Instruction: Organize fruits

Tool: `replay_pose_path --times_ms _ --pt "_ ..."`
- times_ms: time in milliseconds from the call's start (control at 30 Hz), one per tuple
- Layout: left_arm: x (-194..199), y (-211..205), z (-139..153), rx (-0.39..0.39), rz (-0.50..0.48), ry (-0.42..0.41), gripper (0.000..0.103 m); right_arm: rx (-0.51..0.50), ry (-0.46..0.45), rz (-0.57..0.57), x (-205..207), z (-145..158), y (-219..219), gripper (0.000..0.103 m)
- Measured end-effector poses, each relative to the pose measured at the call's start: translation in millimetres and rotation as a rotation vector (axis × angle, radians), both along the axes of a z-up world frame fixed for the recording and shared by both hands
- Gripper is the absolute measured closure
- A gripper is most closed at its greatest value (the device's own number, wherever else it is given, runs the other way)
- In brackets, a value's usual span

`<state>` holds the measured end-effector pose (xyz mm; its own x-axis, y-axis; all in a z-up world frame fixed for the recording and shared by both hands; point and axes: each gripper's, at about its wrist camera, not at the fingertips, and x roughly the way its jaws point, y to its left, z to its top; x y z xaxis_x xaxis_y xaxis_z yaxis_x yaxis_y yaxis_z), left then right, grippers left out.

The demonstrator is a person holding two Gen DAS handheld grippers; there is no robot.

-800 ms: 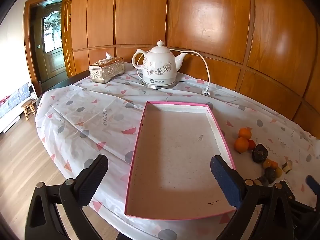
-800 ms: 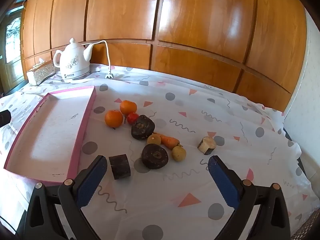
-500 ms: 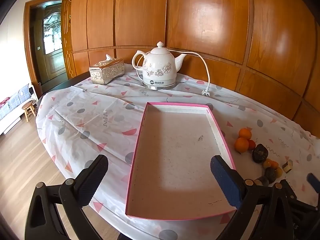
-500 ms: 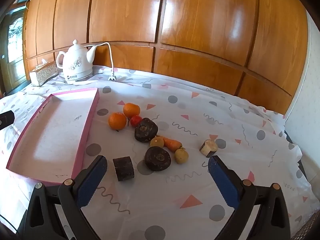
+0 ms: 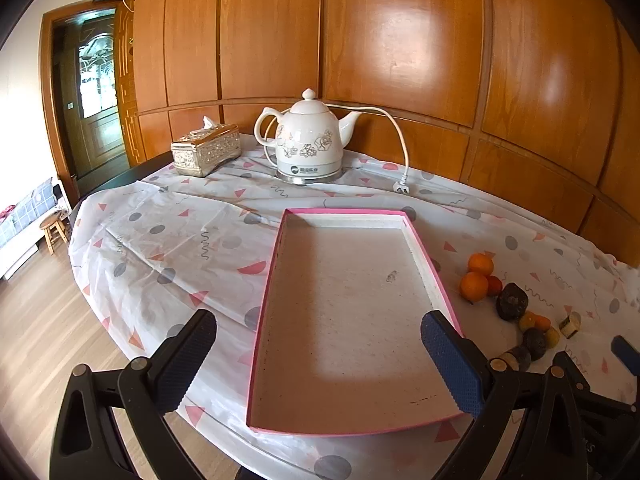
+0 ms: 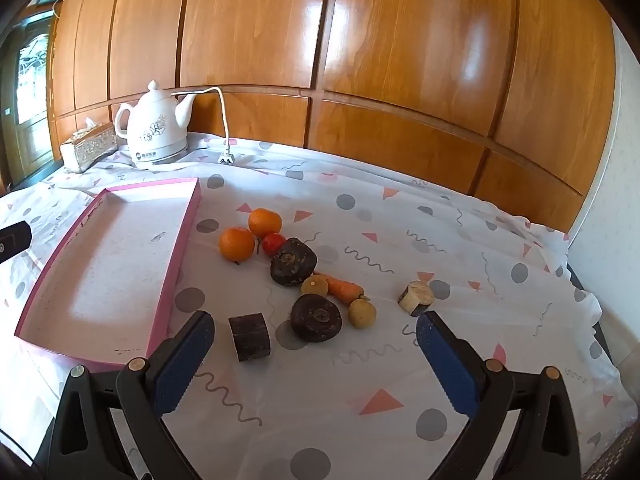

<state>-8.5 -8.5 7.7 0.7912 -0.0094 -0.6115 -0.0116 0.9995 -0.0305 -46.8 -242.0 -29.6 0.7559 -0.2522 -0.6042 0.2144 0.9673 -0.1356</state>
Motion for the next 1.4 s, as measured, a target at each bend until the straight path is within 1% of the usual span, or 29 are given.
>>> replay_pose_path --times_ms 367,1400 --pt "-8 -14 7 0.019 -0.064 -0.033 0.000 -0.010 -0.007 -0.014 -3 3 -3 0.000" --pt "-11 -16 3 0.028 -0.075 -0.022 0.000 -0.011 -0.004 -0.010 -2 1 -3 0.000"
